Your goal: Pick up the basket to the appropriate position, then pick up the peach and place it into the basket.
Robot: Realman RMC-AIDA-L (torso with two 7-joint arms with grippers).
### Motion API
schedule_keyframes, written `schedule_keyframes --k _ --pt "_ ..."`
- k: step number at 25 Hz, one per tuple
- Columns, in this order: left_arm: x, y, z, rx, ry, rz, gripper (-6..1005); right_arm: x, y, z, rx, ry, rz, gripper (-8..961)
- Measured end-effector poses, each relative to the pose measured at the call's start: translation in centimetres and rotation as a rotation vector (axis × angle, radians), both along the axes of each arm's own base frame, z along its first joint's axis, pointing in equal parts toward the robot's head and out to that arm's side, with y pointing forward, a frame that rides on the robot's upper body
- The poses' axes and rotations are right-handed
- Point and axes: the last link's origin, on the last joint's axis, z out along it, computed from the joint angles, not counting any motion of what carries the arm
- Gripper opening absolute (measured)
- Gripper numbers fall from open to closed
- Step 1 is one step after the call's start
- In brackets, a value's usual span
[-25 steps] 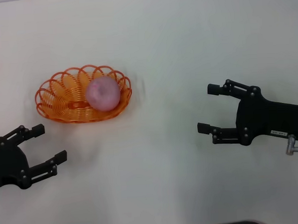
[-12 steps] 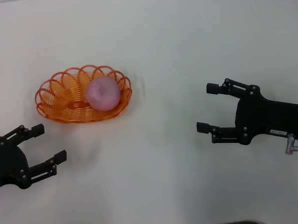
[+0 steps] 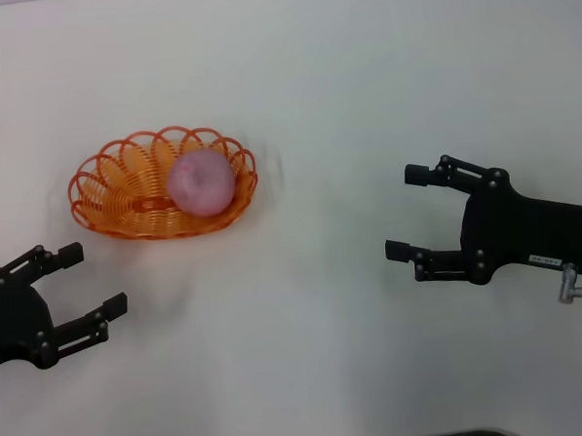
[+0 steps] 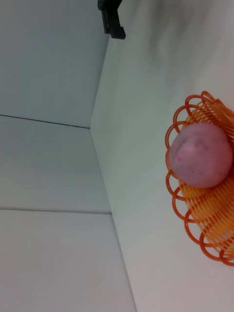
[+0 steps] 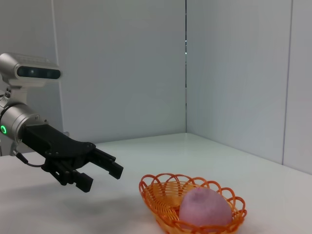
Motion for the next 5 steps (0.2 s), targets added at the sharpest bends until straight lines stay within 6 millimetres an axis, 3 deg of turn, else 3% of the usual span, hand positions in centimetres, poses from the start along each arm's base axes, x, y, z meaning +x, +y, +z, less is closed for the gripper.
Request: schedule_keyframes --k 5 --pt "0.00 -0.01 0.00 0.000 -0.001 0.000 841 0.01 -0.03 -0.02 -0.001 0.000 -0.001 931"
